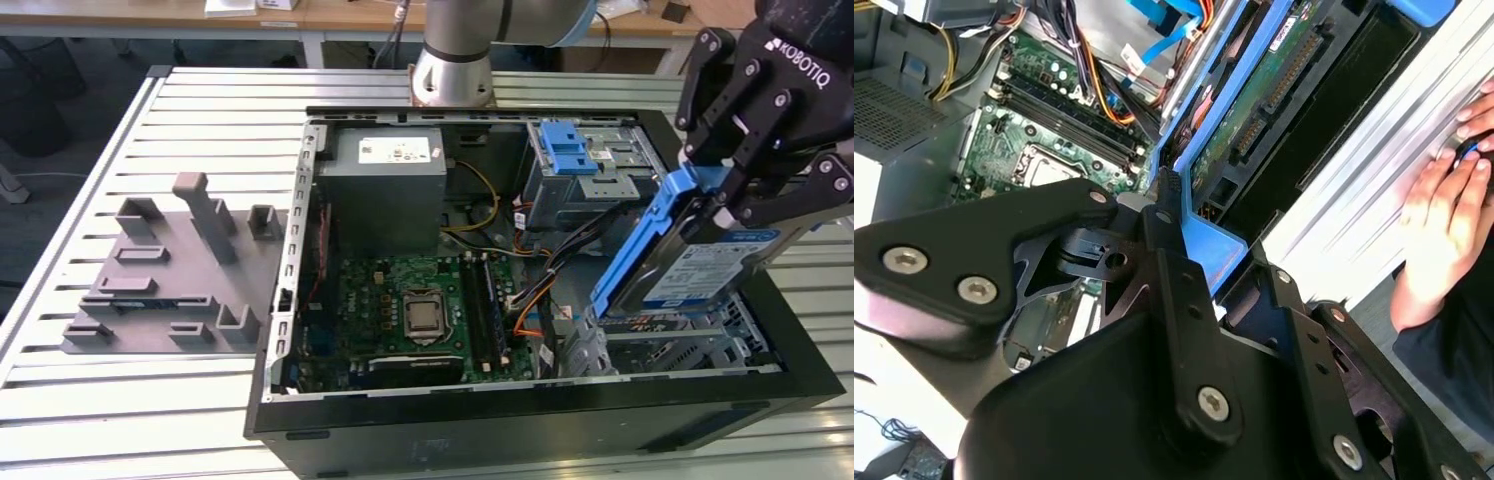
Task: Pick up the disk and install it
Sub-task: 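Insert the disk into the insertion slot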
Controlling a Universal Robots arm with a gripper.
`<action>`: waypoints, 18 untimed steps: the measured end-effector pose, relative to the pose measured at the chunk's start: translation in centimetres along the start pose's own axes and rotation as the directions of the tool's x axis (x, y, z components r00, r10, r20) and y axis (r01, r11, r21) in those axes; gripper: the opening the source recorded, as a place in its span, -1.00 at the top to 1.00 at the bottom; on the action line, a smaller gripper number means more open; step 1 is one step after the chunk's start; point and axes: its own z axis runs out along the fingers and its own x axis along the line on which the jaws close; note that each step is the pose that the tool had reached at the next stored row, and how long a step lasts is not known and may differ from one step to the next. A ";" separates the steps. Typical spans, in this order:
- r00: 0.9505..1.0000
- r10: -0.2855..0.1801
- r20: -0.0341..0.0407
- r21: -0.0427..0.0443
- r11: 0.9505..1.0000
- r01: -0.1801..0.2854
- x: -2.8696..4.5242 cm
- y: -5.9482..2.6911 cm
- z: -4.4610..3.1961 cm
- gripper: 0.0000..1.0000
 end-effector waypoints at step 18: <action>1.000 0.000 0.000 0.000 1.000 0.000 0.17 -0.68 0.80 0.27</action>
